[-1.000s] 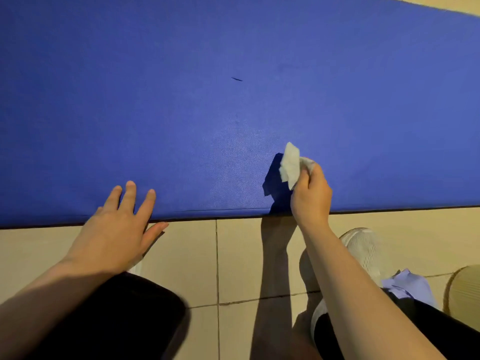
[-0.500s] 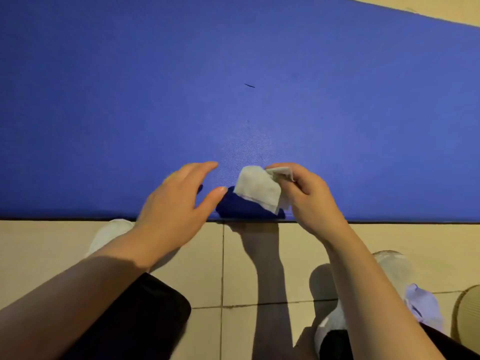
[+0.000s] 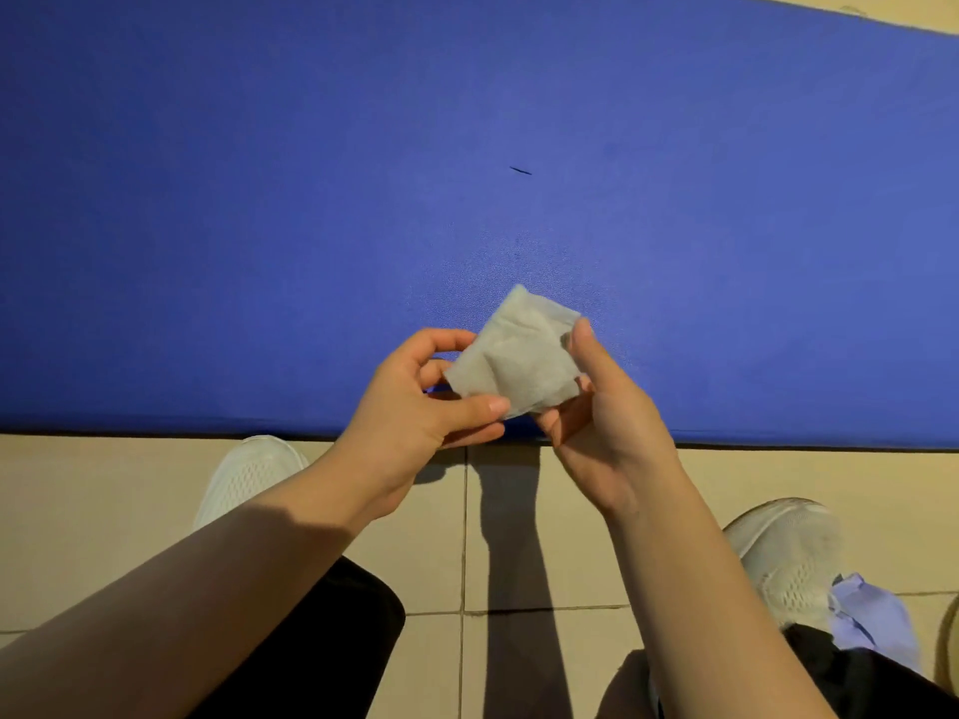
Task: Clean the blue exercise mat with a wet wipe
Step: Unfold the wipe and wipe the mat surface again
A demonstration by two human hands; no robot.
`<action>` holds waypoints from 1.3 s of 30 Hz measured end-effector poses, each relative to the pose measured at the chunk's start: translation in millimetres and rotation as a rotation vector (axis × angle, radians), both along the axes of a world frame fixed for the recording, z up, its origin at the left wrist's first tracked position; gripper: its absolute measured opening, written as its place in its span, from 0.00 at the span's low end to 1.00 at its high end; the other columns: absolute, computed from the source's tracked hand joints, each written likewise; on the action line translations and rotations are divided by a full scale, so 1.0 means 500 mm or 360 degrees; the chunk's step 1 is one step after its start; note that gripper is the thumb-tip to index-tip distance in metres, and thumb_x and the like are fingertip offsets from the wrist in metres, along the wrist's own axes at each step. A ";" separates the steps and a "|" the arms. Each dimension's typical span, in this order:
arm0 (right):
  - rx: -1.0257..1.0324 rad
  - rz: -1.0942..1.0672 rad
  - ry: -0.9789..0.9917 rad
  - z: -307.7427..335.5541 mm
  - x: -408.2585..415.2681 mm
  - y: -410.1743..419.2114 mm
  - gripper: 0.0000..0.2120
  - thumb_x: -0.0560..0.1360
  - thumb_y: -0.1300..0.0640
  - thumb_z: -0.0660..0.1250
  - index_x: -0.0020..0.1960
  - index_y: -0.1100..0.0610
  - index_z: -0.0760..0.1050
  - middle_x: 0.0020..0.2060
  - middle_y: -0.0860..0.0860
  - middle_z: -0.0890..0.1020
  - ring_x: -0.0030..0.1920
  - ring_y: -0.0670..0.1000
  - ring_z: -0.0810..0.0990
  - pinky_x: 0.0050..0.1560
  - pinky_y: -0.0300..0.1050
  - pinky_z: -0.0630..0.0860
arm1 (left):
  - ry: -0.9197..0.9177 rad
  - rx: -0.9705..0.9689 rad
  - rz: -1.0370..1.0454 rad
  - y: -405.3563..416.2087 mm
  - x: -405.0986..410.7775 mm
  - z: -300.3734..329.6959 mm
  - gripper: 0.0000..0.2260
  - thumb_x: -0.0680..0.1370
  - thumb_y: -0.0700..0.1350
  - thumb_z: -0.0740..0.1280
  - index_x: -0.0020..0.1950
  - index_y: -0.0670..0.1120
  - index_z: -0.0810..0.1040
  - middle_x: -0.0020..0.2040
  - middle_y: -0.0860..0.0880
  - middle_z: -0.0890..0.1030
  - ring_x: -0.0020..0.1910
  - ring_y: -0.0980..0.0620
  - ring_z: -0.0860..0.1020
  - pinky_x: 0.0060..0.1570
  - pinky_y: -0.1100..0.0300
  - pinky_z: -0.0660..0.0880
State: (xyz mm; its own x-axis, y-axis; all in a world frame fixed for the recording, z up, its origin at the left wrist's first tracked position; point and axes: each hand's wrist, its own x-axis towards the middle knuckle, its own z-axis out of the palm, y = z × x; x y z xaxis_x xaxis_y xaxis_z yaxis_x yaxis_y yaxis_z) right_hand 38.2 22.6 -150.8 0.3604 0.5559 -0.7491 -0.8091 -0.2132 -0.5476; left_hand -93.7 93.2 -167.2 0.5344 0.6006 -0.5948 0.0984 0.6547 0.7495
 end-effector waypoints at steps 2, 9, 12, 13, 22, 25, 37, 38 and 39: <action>0.0078 0.0064 0.0199 0.004 -0.011 -0.004 0.19 0.72 0.49 0.67 0.57 0.60 0.78 0.51 0.57 0.85 0.51 0.53 0.84 0.49 0.45 0.82 | 0.0008 0.0015 -0.0002 -0.007 -0.002 0.003 0.21 0.69 0.29 0.73 0.55 0.49 0.76 0.47 0.47 0.83 0.46 0.48 0.84 0.42 0.56 0.82; -0.0303 0.0431 -0.0149 -0.006 -0.021 -0.006 0.09 0.77 0.62 0.67 0.57 0.56 0.77 0.39 0.51 0.83 0.31 0.45 0.81 0.26 0.37 0.73 | -0.0005 0.0091 -0.0118 -0.011 -0.020 0.007 0.27 0.67 0.42 0.74 0.62 0.59 0.72 0.45 0.49 0.85 0.45 0.50 0.84 0.45 0.59 0.81; -0.0385 0.0620 -0.0287 -0.002 -0.015 -0.009 0.07 0.79 0.60 0.66 0.55 0.53 0.78 0.35 0.47 0.84 0.31 0.43 0.82 0.25 0.36 0.73 | 0.0058 0.0157 -0.0142 -0.008 -0.023 0.008 0.18 0.73 0.43 0.71 0.62 0.54 0.74 0.45 0.48 0.85 0.45 0.50 0.84 0.46 0.59 0.81; -0.0383 0.0630 -0.0240 0.001 -0.012 -0.010 0.07 0.79 0.61 0.65 0.54 0.52 0.77 0.35 0.46 0.84 0.31 0.43 0.82 0.25 0.37 0.74 | 0.0081 0.0191 -0.0149 -0.007 -0.026 0.004 0.17 0.75 0.39 0.70 0.61 0.53 0.75 0.44 0.48 0.85 0.44 0.50 0.84 0.45 0.59 0.81; -0.0354 -0.0107 -0.0879 -0.036 0.037 -0.047 0.09 0.79 0.66 0.63 0.47 0.53 0.76 0.40 0.50 0.80 0.38 0.44 0.80 0.45 0.45 0.81 | 0.0592 0.0765 -0.0417 -0.019 -0.046 -0.064 0.23 0.72 0.40 0.75 0.61 0.59 0.71 0.51 0.55 0.77 0.46 0.56 0.78 0.49 0.64 0.75; -0.0727 0.0005 -0.1897 -0.064 0.076 -0.075 0.08 0.80 0.61 0.62 0.45 0.49 0.71 0.34 0.46 0.74 0.33 0.42 0.70 0.36 0.37 0.67 | 0.0788 0.1200 -0.0706 -0.013 -0.072 -0.081 0.26 0.73 0.44 0.74 0.68 0.56 0.70 0.55 0.60 0.71 0.52 0.62 0.73 0.52 0.64 0.72; -0.0237 0.1619 -0.2749 -0.224 0.004 -0.134 0.25 0.72 0.68 0.59 0.70 0.62 0.72 0.69 0.60 0.73 0.70 0.62 0.71 0.68 0.55 0.69 | 0.1407 0.2213 -0.1682 0.005 -0.151 -0.154 0.28 0.80 0.64 0.45 0.75 0.53 0.63 0.75 0.46 0.67 0.73 0.45 0.63 0.57 0.31 0.69; -0.0323 0.1536 -0.2752 -0.230 0.032 -0.145 0.26 0.72 0.69 0.57 0.70 0.61 0.72 0.70 0.60 0.72 0.70 0.61 0.70 0.70 0.54 0.67 | 0.1427 0.2205 -0.1728 0.004 -0.157 -0.157 0.28 0.80 0.64 0.42 0.76 0.54 0.62 0.76 0.47 0.65 0.73 0.46 0.62 0.57 0.31 0.69; -0.0459 0.1377 -0.2705 -0.233 0.064 -0.154 0.28 0.71 0.71 0.56 0.70 0.62 0.72 0.70 0.60 0.72 0.71 0.61 0.69 0.71 0.54 0.65 | 0.1452 0.2198 -0.1755 0.002 -0.159 -0.158 0.29 0.81 0.64 0.41 0.76 0.54 0.61 0.76 0.47 0.65 0.73 0.46 0.61 0.58 0.31 0.69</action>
State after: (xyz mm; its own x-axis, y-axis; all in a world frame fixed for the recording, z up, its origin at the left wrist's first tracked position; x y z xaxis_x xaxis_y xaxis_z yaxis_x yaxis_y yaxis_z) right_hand 70.3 -54.5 -267.2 0.4360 0.8985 -0.0507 0.8124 -0.4172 -0.4074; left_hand -173.3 94.2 -246.0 0.7912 0.4924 -0.3626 0.5601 -0.8216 0.1064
